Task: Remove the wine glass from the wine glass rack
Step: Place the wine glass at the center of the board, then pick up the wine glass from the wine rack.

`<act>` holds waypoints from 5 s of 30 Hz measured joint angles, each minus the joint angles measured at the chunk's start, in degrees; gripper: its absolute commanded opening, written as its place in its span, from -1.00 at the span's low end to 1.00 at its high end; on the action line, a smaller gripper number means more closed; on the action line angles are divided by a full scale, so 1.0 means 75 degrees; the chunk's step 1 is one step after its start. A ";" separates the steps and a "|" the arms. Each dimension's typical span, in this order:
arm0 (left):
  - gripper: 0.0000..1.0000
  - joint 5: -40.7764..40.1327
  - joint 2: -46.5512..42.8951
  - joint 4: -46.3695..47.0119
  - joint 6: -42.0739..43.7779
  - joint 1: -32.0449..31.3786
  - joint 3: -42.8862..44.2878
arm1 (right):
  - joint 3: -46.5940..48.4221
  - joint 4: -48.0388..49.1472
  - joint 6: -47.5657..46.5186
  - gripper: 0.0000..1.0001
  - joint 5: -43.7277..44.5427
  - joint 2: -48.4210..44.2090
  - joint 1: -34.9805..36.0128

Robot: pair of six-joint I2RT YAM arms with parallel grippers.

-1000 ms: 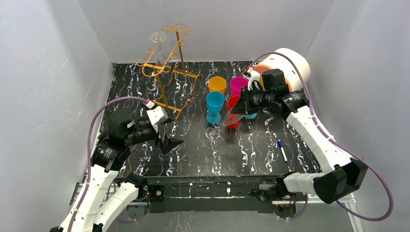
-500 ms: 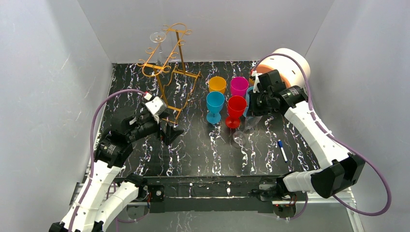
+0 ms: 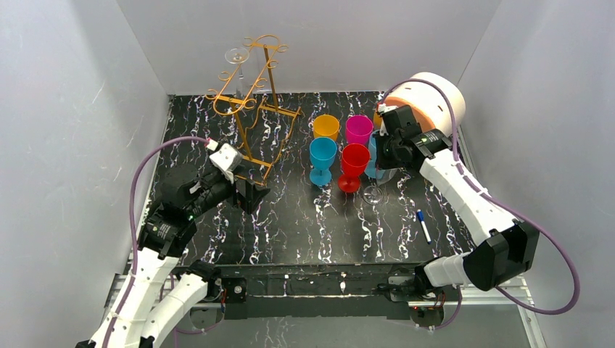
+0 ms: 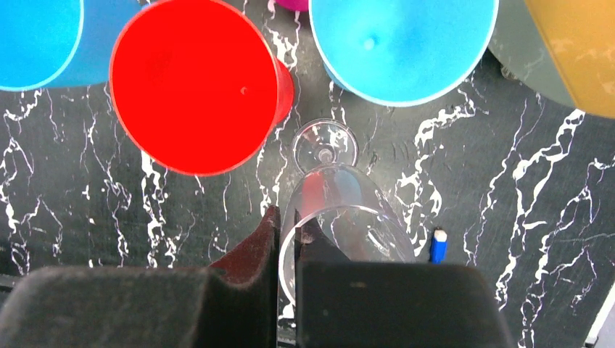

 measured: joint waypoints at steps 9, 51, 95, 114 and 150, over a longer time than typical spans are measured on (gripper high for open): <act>0.97 -0.0909 0.0070 -0.0128 -0.0189 0.0000 0.0143 | 0.0163 0.0417 -0.0009 -0.65 0.0070 0.0393 0.0009; 0.97 -0.9075 0.1988 -0.1408 -0.2200 0.1343 0.1125 | -0.1227 0.4354 0.1891 0.57 -0.3943 -0.2331 0.0012; 0.57 0.0968 1.0468 0.1346 -0.5578 0.4351 0.9821 | -0.1058 0.4281 0.1600 0.60 -0.3605 -0.2057 0.0012; -0.08 0.1632 1.1202 0.2291 -0.6350 0.3462 0.9999 | -0.1058 0.4269 0.1600 0.60 -0.3593 -0.2139 0.0012; -1.00 0.1291 1.1013 0.2055 -0.5622 0.3471 0.9885 | -0.1058 0.4243 0.1629 0.60 -0.3582 -0.2139 0.0012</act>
